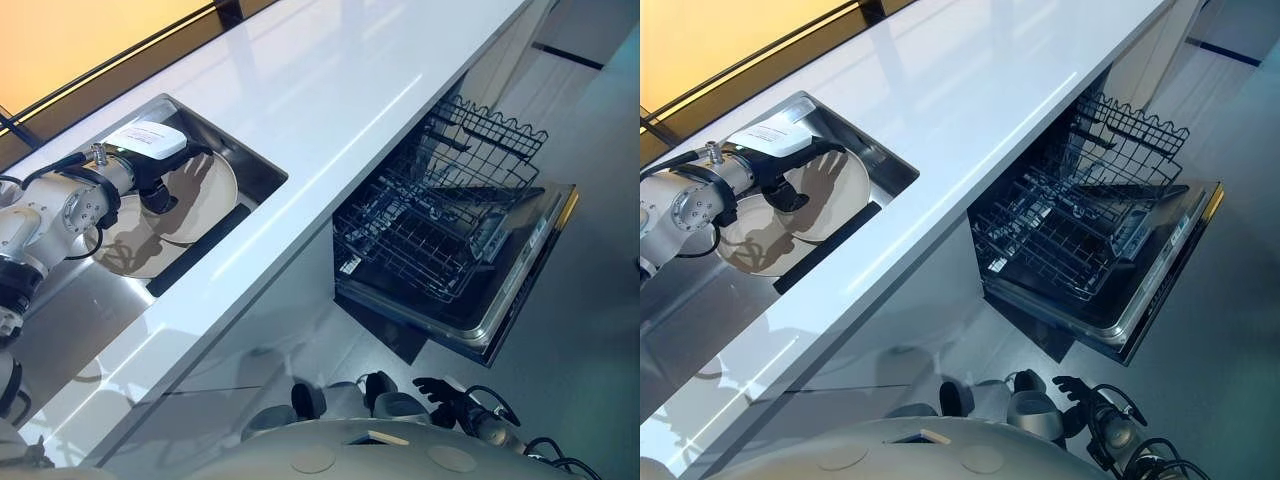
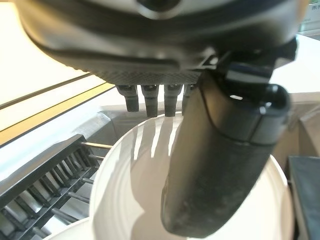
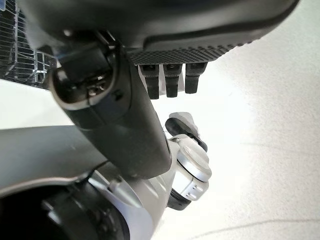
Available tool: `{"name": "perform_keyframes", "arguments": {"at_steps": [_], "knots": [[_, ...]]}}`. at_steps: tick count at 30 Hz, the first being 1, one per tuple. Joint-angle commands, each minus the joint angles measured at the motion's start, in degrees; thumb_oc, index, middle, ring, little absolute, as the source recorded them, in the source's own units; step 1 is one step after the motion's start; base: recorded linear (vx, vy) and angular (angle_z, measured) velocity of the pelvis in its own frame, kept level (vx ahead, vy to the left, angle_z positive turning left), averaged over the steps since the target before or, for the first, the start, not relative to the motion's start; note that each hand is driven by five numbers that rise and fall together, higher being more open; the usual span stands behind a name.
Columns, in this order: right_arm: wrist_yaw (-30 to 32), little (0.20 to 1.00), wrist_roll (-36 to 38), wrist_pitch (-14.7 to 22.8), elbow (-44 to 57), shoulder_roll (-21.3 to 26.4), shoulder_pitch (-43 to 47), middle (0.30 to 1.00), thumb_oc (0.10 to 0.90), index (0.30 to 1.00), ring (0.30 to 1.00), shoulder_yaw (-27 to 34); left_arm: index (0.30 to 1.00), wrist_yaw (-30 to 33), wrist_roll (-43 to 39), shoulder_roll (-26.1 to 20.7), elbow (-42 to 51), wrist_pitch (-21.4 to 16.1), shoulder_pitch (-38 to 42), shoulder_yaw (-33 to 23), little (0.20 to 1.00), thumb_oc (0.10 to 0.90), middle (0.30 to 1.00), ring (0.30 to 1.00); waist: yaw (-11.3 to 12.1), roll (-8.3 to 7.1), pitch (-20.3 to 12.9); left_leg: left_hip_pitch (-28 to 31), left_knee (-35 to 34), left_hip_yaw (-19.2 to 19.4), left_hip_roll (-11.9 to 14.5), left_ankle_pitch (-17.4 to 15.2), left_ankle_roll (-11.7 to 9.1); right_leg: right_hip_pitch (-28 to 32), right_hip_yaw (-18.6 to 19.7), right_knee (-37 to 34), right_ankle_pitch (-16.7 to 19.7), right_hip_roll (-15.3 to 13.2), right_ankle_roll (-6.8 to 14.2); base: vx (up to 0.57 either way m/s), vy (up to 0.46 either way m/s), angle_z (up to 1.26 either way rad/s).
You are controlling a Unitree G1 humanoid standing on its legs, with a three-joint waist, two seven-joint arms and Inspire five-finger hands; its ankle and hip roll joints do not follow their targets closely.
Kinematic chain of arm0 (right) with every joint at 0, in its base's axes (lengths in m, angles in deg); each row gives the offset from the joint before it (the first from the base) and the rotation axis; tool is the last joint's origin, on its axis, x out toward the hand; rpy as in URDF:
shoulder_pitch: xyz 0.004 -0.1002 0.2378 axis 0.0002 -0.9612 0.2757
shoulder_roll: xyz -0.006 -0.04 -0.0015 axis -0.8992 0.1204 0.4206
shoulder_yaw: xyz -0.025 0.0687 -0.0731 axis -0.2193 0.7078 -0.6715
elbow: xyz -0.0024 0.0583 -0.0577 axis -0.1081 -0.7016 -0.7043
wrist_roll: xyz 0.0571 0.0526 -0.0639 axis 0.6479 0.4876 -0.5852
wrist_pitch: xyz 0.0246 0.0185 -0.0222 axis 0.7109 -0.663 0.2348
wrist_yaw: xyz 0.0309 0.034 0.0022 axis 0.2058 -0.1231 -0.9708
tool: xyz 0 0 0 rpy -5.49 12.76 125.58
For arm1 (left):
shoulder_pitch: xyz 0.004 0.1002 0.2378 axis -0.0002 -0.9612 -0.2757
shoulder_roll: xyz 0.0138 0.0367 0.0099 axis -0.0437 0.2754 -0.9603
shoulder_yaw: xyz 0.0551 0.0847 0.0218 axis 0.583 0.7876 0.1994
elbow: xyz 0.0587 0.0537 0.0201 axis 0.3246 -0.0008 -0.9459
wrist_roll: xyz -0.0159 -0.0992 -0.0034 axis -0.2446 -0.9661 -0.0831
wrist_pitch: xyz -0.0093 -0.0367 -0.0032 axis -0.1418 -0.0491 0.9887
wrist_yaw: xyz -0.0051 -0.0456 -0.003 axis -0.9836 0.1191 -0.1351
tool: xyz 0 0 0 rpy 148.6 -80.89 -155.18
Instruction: Pick up plates and place into dishwasher.
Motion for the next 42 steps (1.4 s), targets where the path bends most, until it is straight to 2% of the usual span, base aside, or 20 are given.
{"name": "perform_keyframes", "arguments": {"at_steps": [1, 10, 15, 23, 29, 37, 39, 40, 41, 42], "knots": [[-0.7, 0.900, -0.5, 2.4, 1.5, 3.3, 0.8, 0.900, 0.800, 0.900, 0.900, -0.5, 0.900, 3.9, -5.2, -0.2, -4.7, 2.9, 14.5, -3.5, 0.900, 0.800, 0.900, 0.900, -1.4, 2.23, 0.0, -1.0, 2.5, 0.3, -4.9, -6.6, 5.0, -5.2, -1.7, 8.4, -4.3, 1.6, 4.1, 0.04, 0.035, -0.12], [-1.0, 0.900, 0.0, 2.1, 1.8, 3.9, 1.7, 0.900, 0.800, 0.900, 0.900, -0.7, 0.900, 5.5, -5.4, 0.9, -9.3, 3.3, 18.5, -0.6, 0.900, 0.800, 0.900, 0.900, -2.2, 2.18, 1.4, -2.9, 4.0, 1.1, -5.3, -6.6, 5.4, -7.8, -0.4, 9.9, -3.1, 1.3, 4.7, 0.01, 0.018, -0.10], [-1.0, 0.900, 0.0, 2.1, 1.7, 3.9, 1.6, 0.900, 0.800, 0.900, 0.900, -0.5, 0.900, 8.7, -6.1, 0.6, -9.7, 3.2, 19.6, 0.4, 0.900, 0.800, 0.900, 0.900, -2.3, 2.25, 1.2, -3.1, 4.3, 1.2, -5.5, -6.6, 5.3, -8.1, -0.3, 10.1, -2.9, 1.1, 4.9, 0.01, 0.002, -0.09], [-1.0, 0.900, -0.8, 1.9, 1.5, 3.8, 1.6, 0.900, 0.800, 0.900, 0.900, -0.4, 0.900, 8.6, -5.5, 0.5, -9.3, 2.6, 18.9, 0.5, 0.900, 0.800, 0.900, 0.900, -2.0, 2.74, 0.5, -3.0, 4.4, 0.9, -5.6, -6.5, 5.1, -7.8, -0.7, 10.0, -3.4, 1.1, 4.6, 0.00, 0.000, -0.01], [-1.0, 0.900, -0.8, 2.0, 1.6, 4.0, 1.6, 0.900, 0.800, 0.900, 0.900, 0.0, 0.900, 6.4, -5.6, 0.0, -8.6, 1.8, 18.2, 0.8, 0.900, 0.800, 0.900, 0.900, -1.8, 2.99, 0.3, -2.9, 4.7, 0.7, -5.6, -6.5, 4.9, -7.4, -1.3, 9.9, -3.7, 1.0, 4.5, 0.00, 0.000, 0.00], [-1.1, 0.900, -0.6, 1.4, 1.6, 4.6, 2.1, 0.900, 0.800, 0.900, 0.900, 0.6, 0.900, -1.3, -5.3, -0.6, -7.5, -0.7, 18.5, 2.4, 0.900, 0.800, 0.900, 0.900, -1.8, 3.13, 0.9, -3.2, 5.4, 0.4, -5.7, -6.7, 4.8, -7.4, -1.6, 10.1, -3.8, 0.9, 4.5, 0.00, 0.000, 0.00], [-1.1, 0.900, -0.5, 1.4, 1.5, 4.7, 2.2, 0.900, 0.800, 0.900, 0.900, 0.8, 0.848, -3.9, -4.9, -0.4, -7.4, -1.7, 18.8, 3.1, 0.840, 0.740, 0.848, 0.848, -1.8, 3.13, 1.1, -3.4, 5.5, 0.4, -5.7, -6.7, 4.8, -7.4, -1.6, 10.1, -3.8, 0.9, 4.5, 0.00, 0.000, 0.00], [-1.1, 0.900, -0.5, 1.5, 1.4, 4.8, 2.3, 0.900, 0.800, 0.900, 0.900, 0.9, 0.660, -5.5, -4.0, -0.3, -7.2, -2.2, 19.1, 3.8, 0.620, 0.520, 0.660, 0.660, -1.9, 3.17, 1.2, -3.5, 5.6, 0.3, -5.8, -6.7, 4.8, -7.5, -1.6, 10.1, -3.7, 0.9, 4.5, 0.00, 0.000, 0.00], [-1.1, 0.900, -0.6, 1.6, 1.4, 4.8, 2.3, 0.900, 0.800, 0.900, 0.900, 1.0, 0.571, -6.2, -3.7, -0.3, -7.4, -2.6, 19.2, 4.1, 0.516, 0.416, 0.571, 0.571, -1.9, 3.18, 1.2, -3.5, 5.6, 0.3, -5.8, -6.7, 4.8, -7.5, -1.5, 10.1, -3.7, 0.9, 4.5, 0.00, 0.000, 0.00], [-1.2, 0.900, -0.4, 1.6, 1.5, 4.9, 2.5, 0.900, 0.800, 0.900, 0.900, 1.1, 0.556, -7.5, -3.6, -0.3, -7.3, -3.1, 19.6, 4.7, 0.499, 0.399, 0.556, 0.556, -2.0, 3.19, 1.3, -3.5, 5.6, 0.3, -5.9, -6.7, 4.8, -7.6, -1.5, 10.1, -3.6, 0.9, 4.5, 0.00, 0.000, 0.00]]}}
